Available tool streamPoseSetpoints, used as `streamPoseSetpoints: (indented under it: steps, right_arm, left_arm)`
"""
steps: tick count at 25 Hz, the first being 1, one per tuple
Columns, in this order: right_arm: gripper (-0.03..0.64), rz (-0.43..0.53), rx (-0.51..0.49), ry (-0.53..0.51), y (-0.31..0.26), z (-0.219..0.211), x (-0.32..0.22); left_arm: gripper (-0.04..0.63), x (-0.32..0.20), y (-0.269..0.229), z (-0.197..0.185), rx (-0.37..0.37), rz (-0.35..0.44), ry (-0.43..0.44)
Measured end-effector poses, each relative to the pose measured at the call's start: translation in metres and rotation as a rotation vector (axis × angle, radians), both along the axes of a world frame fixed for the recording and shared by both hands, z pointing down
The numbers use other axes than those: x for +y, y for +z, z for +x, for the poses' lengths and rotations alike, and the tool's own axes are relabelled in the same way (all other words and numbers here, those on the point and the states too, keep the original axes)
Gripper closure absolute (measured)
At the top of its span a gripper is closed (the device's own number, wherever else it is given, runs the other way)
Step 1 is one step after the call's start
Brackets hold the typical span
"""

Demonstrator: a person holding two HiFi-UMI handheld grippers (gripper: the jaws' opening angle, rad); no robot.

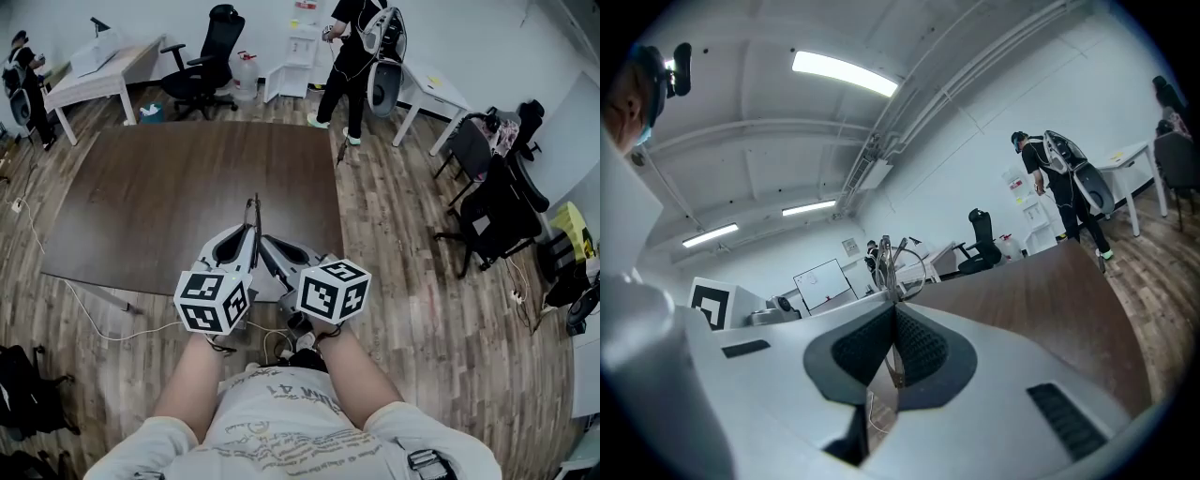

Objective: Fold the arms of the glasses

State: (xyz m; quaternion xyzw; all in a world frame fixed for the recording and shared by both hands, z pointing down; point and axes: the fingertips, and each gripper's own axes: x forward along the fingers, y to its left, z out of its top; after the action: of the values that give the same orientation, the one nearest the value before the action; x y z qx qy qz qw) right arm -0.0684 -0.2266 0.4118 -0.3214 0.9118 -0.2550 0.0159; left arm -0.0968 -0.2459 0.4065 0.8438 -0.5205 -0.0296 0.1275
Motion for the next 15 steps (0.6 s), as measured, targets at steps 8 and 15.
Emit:
streamPoseSetpoints:
  steps: [8,15]
  right_arm:
    - [0.6,-0.004,0.008,0.006,0.003,0.006,-0.005]
    - [0.597,0.056,0.05,0.019,0.007,0.017,-0.009]
  left_arm:
    - [0.565,-0.005,0.005,0.003,-0.017,-0.017,-0.01]
    - [0.565,-0.014,0.021,0.007,-0.036,-0.057,-0.006]
